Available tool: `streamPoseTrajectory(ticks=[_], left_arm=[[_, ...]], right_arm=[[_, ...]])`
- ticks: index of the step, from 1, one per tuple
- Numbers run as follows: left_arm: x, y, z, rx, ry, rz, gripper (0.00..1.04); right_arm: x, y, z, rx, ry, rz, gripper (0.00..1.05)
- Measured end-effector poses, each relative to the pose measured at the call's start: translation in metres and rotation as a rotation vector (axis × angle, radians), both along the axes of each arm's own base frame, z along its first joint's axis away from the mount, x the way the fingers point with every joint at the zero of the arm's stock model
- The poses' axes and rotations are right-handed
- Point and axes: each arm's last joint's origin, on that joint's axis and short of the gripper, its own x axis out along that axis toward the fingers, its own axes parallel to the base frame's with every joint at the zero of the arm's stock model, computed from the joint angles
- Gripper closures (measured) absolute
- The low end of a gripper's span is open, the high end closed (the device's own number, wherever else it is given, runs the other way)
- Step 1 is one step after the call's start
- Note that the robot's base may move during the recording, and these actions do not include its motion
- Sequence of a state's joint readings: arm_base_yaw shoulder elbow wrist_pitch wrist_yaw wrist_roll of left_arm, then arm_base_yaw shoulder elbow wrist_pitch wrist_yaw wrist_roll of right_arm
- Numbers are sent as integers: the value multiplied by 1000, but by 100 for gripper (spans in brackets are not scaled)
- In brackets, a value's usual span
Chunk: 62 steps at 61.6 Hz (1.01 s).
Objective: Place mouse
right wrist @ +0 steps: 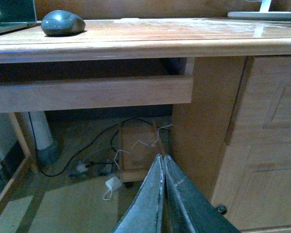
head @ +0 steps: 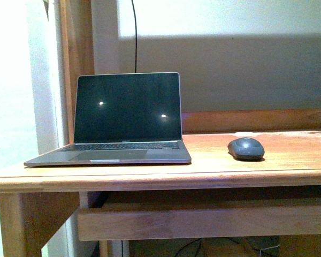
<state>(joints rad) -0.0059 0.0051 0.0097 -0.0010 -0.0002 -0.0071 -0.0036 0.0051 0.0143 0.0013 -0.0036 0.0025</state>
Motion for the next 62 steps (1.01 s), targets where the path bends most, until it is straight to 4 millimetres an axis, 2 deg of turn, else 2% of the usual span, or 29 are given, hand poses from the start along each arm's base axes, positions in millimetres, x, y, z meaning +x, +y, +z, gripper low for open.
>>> streamPoseTrajectory(ticks=[27, 62], left_arm=[[0, 0, 0, 0, 0, 0, 8], [0, 0, 0, 0, 0, 0, 8]], right_arm=[[0, 0, 0, 0, 0, 0, 6], [0, 0, 0, 0, 0, 0, 7]])
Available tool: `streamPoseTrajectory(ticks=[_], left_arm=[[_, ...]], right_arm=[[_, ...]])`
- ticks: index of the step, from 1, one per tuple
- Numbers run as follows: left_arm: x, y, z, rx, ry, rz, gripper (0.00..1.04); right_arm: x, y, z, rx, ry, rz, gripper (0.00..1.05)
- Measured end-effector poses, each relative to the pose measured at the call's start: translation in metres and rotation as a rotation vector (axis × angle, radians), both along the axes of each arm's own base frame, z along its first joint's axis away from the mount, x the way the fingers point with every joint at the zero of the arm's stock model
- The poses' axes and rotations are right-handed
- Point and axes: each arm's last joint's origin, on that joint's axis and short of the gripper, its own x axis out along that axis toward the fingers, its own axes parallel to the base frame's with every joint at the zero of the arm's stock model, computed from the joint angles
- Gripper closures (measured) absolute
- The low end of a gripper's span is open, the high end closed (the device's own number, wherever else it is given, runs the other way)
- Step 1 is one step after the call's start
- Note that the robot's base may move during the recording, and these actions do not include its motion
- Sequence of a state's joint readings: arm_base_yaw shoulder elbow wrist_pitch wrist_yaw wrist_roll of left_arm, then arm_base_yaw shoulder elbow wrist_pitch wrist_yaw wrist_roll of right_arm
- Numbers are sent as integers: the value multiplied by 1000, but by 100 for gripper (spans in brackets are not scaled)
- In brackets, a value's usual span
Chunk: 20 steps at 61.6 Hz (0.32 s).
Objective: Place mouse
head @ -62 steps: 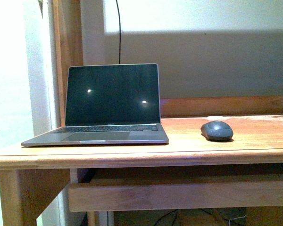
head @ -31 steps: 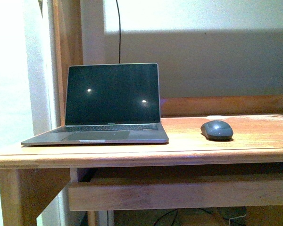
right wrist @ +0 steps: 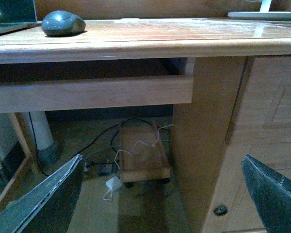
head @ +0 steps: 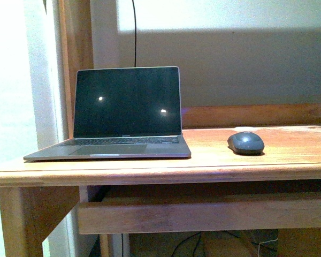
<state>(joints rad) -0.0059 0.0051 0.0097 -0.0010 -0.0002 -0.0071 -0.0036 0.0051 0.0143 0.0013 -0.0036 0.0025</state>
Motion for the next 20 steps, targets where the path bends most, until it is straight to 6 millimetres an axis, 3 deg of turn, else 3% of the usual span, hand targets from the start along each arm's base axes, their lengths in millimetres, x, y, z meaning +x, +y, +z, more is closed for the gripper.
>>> streamPoseTrajectory(ticks=[20], left_arm=[[0, 0, 0, 0, 0, 0, 8]], right_arm=[[0, 0, 0, 0, 0, 0, 7]])
